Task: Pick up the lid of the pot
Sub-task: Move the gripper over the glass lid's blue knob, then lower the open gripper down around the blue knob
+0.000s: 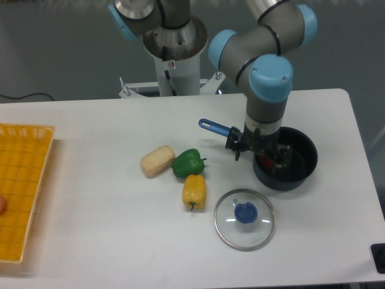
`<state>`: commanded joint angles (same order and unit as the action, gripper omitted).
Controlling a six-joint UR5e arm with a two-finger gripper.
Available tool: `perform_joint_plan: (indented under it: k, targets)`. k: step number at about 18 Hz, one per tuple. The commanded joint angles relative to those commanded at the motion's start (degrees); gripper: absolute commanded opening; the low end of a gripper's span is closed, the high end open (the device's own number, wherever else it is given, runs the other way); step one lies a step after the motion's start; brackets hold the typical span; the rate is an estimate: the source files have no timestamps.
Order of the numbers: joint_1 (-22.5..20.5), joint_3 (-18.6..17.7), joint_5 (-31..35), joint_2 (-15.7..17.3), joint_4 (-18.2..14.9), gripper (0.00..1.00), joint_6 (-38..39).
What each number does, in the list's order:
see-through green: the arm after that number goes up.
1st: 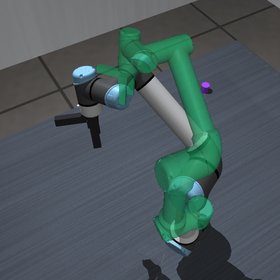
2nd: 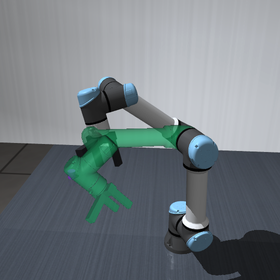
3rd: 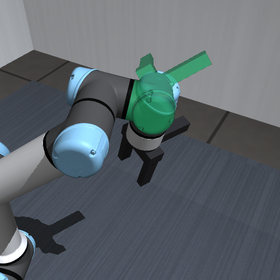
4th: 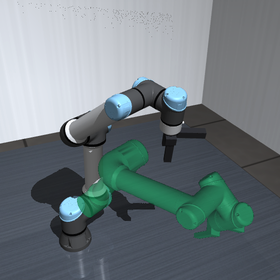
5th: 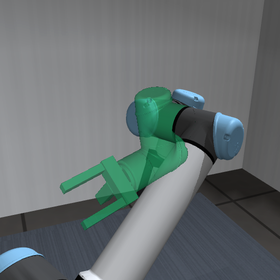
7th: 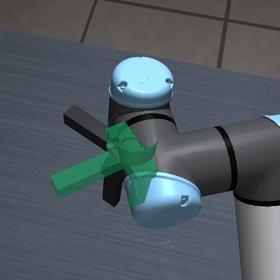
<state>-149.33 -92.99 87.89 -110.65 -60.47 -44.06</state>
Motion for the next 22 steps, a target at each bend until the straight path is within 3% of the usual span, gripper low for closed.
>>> perform_joint_plan:
  k: [4, 9, 12, 22]
  targets:
    - [0.5, 3.4, 0.3, -3.9, 0.3, 1.0, 9.9]
    - [2.2, 4.7, 0.4, -8.0, 6.9, 1.0, 15.1]
    - [2.5, 6.2, 0.3, -9.7, 7.1, 1.0, 15.2]
    - [2.5, 6.3, -0.3, -11.1, 7.6, 1.0, 17.1]
